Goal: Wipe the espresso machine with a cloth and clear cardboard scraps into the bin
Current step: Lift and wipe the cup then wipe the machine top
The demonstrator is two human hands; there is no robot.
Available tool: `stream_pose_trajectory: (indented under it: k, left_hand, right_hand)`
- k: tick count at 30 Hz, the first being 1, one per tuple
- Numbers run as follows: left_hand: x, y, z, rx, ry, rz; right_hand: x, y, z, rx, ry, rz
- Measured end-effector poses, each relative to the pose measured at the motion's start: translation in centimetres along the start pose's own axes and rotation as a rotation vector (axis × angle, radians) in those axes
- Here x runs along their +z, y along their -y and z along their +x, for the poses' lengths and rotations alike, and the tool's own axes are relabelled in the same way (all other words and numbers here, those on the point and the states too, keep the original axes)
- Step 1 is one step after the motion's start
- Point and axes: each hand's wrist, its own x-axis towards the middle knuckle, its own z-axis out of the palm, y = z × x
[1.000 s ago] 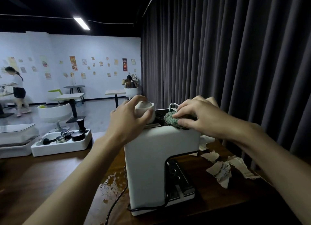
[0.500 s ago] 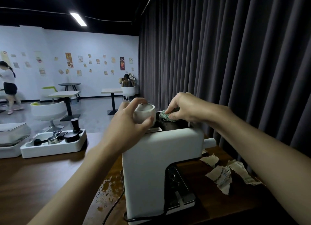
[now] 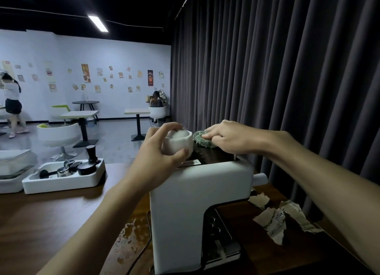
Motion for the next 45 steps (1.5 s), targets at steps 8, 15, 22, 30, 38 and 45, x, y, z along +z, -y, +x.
stream_pose_trajectory:
  k: [8, 15, 22, 30, 38, 45]
  left_hand:
    - [0.0, 0.0, -0.1, 0.001, 0.008, -0.054]
    - [-0.1, 0.5, -0.3, 0.023, 0.036, -0.13]
    - [-0.2, 0.7, -0.3, 0.028, 0.058, -0.158]
    - [-0.3, 0.6, -0.3, 0.027, 0.055, -0.124]
    - [-0.3, 0.2, -0.5, 0.033, 0.046, -0.111]
    - [-0.3, 0.2, -0.6, 0.041, 0.052, -0.146]
  right_hand:
    - [-1.9, 0.2, -3.1, -0.067, 0.127, 0.004]
    - [-1.2, 0.0, -0.2, -0.018, 0.091, 0.091]
    - [0.6, 0.7, 2.2, 0.004, 0.033, 0.106]
    - [-1.5, 2.6, -3.2, -0.11, 0.161, 0.016]
    - [-1.2, 2.0, -5.8, -0.121, 0.071, 0.109]
    - [0.8, 0.8, -0.2, 0.069, -0.064, -0.01]
